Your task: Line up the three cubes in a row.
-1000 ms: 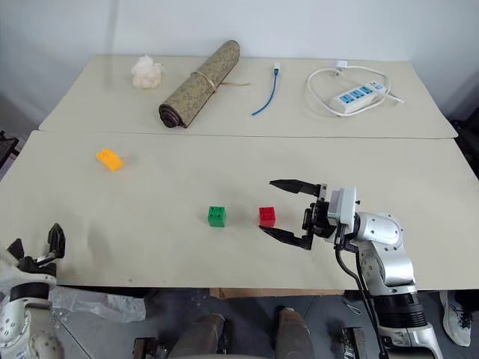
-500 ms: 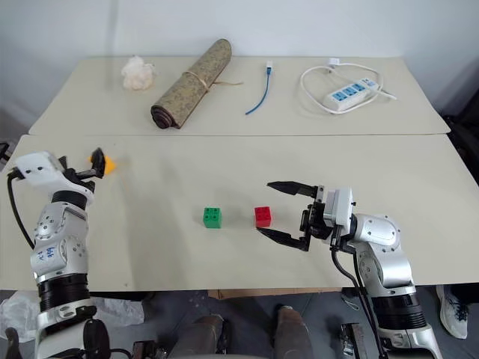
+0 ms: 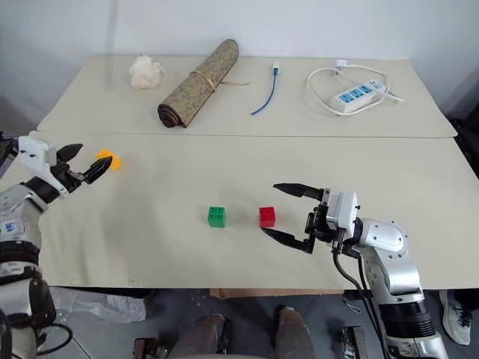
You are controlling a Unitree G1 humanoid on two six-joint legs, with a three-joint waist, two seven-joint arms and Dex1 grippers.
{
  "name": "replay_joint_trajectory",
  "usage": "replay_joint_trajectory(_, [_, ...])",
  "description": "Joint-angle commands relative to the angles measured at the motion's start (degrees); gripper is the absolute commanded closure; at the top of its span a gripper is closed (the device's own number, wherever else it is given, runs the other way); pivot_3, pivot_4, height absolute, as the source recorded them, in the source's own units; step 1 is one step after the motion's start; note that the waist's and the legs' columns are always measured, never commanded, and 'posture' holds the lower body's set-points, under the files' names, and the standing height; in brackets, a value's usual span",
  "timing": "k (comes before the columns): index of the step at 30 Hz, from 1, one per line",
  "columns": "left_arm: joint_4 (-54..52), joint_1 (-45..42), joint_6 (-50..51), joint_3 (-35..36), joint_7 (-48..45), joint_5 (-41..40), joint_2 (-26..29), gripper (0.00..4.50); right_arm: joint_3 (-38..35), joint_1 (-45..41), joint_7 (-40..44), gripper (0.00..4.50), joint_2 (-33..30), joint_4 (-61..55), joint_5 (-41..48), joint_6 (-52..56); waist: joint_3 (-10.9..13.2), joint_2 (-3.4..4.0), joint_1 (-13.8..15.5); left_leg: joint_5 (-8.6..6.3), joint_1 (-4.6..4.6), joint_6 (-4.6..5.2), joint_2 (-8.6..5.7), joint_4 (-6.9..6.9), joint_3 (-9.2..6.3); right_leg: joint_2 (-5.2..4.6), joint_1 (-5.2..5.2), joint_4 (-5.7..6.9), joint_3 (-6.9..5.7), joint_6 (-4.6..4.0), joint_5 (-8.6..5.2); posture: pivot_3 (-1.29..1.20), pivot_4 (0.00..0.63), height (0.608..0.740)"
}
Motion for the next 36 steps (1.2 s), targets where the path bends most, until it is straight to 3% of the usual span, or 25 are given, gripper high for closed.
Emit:
replay_joint_trajectory(1, [5.49,-3.34,-2.28,-1.42,-1.04,2.15,0.66,0.01,-2.03,0.44,-0.69,0.0,-1.54,-3.35,0.41,0.05,0.0,0.0,-0.07,0.0,-0.01,0.02,-0.01,0.0,0.03,0.0,-0.02,0.0,-0.01,0.0,0.0,0.0,0.15,0.74])
replay_joint_trajectory(9, [14.28,-9.3,-3.33,-2.52,5.58,5.15,0.05,0.01,-4.53,3.91,-2.24,0.0,-3.42,-5.55,0.71,0.44,0.02,-0.05,-0.17,-0.02,-0.03,0.05,0.04,0.0,0.21,-0.07,-0.12,0.07,-0.35,0.01,0.0,0.0,0.15,0.74])
replay_joint_trajectory(16, [14.53,-11.0,-2.27,1.51,2.9,1.69,0.45,0.01,-4.61,4.54,-3.23,0.0,-3.27,-6.19,0.55,0.38,0.02,-0.06,-0.12,-0.02,-0.03,0.05,0.06,0.03,0.25,-0.08,-0.14,0.11,-0.34,0.01,0.01,0.0,0.15,0.74])
replay_joint_trajectory(22, [15.33,-9.9,-0.88,-0.76,3.76,4.87,2.43,0.01,-4.13,4.66,-3.67,0.0,-2.98,-6.29,0.46,0.42,0.02,-0.06,-0.14,-0.02,-0.03,0.05,0.07,0.03,0.25,-0.08,-0.14,0.11,-0.34,0.01,0.01,0.0,0.15,0.74])
replay_joint_trajectory(32, [16.44,-10.61,2.36,-2.57,5.05,7.32,0.26,0.01,-4.71,4.98,-3.29,0.0,-3.77,-6.82,0.95,1.4,0.02,-0.08,0.07,-0.02,-0.03,0.06,0.04,0.05,0.25,-0.1,-0.14,0.14,-0.34,0.01,0.01,0.0,0.15,0.74])
replay_joint_trajectory(36, [16.48,-10.19,0.75,-2.7,4.51,7.57,-0.08,0.87,-4.93,4.96,-2.99,0.0,-4.3,-6.89,1.13,1.77,0.02,-0.09,-0.02,-0.02,-0.04,0.06,0.05,0.06,0.25,-0.09,-0.15,0.15,-0.34,0.01,0.01,0.0,0.15,0.74])
